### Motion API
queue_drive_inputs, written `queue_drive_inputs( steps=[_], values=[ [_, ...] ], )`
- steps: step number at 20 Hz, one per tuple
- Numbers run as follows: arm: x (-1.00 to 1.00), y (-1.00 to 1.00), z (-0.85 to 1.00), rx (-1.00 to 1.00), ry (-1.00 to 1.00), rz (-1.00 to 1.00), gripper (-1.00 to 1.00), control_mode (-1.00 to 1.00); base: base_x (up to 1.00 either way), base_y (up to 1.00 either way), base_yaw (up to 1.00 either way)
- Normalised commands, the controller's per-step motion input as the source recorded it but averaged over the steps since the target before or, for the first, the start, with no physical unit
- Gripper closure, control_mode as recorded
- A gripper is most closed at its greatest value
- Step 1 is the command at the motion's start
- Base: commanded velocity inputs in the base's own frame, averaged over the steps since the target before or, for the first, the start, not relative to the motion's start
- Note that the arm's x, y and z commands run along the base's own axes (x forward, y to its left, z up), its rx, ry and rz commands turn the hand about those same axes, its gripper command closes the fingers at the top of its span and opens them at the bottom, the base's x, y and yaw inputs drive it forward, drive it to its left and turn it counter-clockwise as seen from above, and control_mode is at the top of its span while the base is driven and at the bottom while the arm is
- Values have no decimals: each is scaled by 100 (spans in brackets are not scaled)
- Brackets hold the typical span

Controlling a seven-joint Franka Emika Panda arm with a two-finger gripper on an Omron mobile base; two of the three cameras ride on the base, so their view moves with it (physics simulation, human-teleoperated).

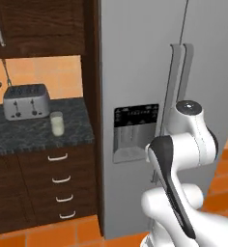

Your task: Grab a lemon wedge from the fridge and one ice cube from the ice bowl, and put them in the glass of lemonade.

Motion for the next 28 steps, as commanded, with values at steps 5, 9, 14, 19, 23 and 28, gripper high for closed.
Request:
queue_drive_inputs(
  steps=[5, 9, 14, 19, 23, 28],
  values=[
    [0, 0, 0, 0, 0, 0, -100, 100, -5, -88, -33],
    [0, 0, 0, 0, 0, 0, -100, 100, -73, -6, -4],
    [0, 0, 0, 0, 0, 0, -100, 100, -82, 0, 6],
    [0, 0, 0, 0, 0, 0, -100, 100, -10, 0, 4],
    [0, 0, 0, 0, 0, 0, -100, 100, 0, 0, 13],
    [0, 0, 0, 0, 0, 0, -100, 100, -2, -3, 6]
  ],
)
